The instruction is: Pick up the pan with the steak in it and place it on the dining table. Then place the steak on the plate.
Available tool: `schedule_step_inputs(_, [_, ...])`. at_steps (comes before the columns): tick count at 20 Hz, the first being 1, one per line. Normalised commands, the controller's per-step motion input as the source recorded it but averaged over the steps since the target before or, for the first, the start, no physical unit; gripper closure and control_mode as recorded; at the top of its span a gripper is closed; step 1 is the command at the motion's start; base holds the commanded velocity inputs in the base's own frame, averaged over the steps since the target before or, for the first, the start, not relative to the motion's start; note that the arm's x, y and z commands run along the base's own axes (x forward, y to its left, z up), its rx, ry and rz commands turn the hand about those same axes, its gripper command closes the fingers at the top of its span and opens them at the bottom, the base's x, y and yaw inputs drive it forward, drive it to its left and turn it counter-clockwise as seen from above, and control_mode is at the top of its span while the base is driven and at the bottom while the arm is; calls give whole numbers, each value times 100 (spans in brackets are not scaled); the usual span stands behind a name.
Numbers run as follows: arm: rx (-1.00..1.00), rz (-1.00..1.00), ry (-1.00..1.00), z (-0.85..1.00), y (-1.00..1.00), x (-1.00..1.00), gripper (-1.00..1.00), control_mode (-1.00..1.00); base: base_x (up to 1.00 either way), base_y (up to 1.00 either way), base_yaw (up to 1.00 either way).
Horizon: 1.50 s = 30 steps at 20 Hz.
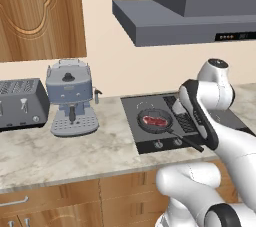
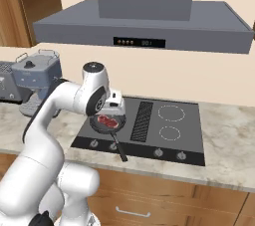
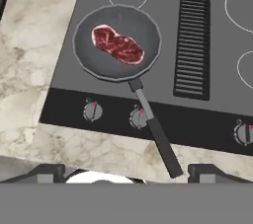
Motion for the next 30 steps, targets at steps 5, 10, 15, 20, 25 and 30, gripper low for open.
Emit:
schedule_step_inputs(5, [-2, 7, 0, -59, -19, 25, -100, -100, 0, 0, 0])
schedule_step_inputs(10, [-2, 8, 0, -67, -14, 28, -100, -100, 0, 0, 0])
schedule_step_inputs(15, [-2, 7, 0, -73, -7, 28, -100, -100, 0, 0, 0])
schedule_step_inputs(20, [-1, 6, 0, -69, -3, 36, -100, -100, 0, 0, 0])
schedule_step_inputs(25, [-1, 3, 0, -51, -1, 42, -100, -100, 0, 0, 0])
schedule_step_inputs(30, [3, 0, 7, -4, -18, 51, -100, -100, 0, 0, 0])
